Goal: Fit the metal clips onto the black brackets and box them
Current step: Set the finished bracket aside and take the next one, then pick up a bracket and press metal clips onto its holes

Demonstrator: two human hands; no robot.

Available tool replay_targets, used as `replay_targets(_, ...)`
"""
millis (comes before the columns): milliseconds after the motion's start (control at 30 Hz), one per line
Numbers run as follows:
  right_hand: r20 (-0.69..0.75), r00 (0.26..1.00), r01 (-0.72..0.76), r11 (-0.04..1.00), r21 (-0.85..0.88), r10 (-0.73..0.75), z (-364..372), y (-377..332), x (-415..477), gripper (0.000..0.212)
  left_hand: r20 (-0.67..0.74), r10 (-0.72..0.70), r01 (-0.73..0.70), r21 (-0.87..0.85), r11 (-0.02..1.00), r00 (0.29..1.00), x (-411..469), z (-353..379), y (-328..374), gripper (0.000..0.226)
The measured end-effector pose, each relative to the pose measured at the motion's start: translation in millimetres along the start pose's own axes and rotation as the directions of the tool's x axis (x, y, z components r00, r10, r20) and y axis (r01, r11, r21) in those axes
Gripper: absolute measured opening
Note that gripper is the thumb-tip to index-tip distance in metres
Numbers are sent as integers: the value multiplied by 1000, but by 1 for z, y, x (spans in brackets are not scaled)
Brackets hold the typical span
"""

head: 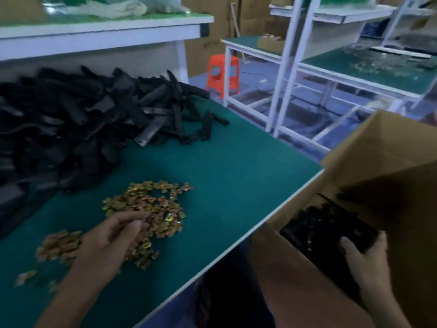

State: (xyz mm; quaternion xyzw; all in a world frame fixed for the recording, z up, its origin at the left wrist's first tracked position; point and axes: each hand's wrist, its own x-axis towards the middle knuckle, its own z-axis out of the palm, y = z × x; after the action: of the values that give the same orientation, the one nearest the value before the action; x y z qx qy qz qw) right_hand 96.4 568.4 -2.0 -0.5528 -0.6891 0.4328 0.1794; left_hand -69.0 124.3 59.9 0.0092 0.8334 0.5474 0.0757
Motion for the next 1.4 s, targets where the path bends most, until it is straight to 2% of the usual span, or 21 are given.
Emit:
replay_targets(67,44,994,100,993,56,-103,22,-9,-19,72,-89,11,-6,56,998,996,2,-15,-4,19)
replay_targets(133,124,931,331,937,107,-343,52,-22,-52,51,-208,6,14,94,995,978,11,-33,-12,17)
replay_targets(200,205,822,515,847,128,-531,83,-41,-98,41,-311,10,44,168,985,950,25,-52,-21,16)
replay_targets(267,285,672,651,729,211,-683,110,-63,-143,36,-371,24,86,276,957,928,40,-70,-29,12)
replay_targets(367,427,466,696,619,364,-775,148,-90,-189,29,-456,149,94,468,879,878,63,-93,-39,23)
replay_targets(400,469,423,682,613,398,-776,159,-94,-197,31,-485,176,116,514,850,856,70,-100,-41,28)
replay_targets(467,535,377,673,621,402,-756,179,-96,-205,34,-554,134,241,550,799,821,81,-115,-46,41)
replay_targets(567,562,384,702,627,338,-733,188,-99,-206,25,-543,-70,444,600,666,837,93,-140,-64,62)
replay_targets(633,545,398,705,626,333,-738,187,-98,-202,19,-499,-157,490,655,575,852,97,-151,-74,61)
replay_targets(667,536,402,709,623,331,-742,186,-97,-201,18,-495,-132,480,688,545,859,98,-154,-78,53)
replay_targets(733,537,403,714,622,322,-741,187,-97,-201,17,-493,6,428,760,489,870,97,-159,-86,33)
replay_targets(800,547,396,727,616,305,-738,189,-96,-202,17,-481,121,387,810,441,868,95,-164,-91,22)
replay_targets(867,538,396,731,610,305,-744,189,-96,-202,18,-472,113,374,803,465,874,94,-168,-91,24)
replay_targets(967,527,409,725,616,308,-745,189,-96,-203,20,-459,-84,438,755,488,885,94,-173,-88,50)
replay_targets(1033,515,413,726,613,312,-751,190,-95,-203,20,-479,-148,473,682,558,865,92,-173,-91,62)
replay_targets(1100,507,413,719,612,328,-757,190,-94,-202,21,-558,-135,500,577,645,819,88,-175,-96,67)
replay_targets(1300,485,384,751,572,331,-786,190,-94,-203,19,-656,-206,582,427,692,726,80,-199,-97,46)
replay_targets(1400,490,386,746,577,333,-782,190,-93,-203,19,-733,-3,450,414,791,680,66,-194,-71,31)
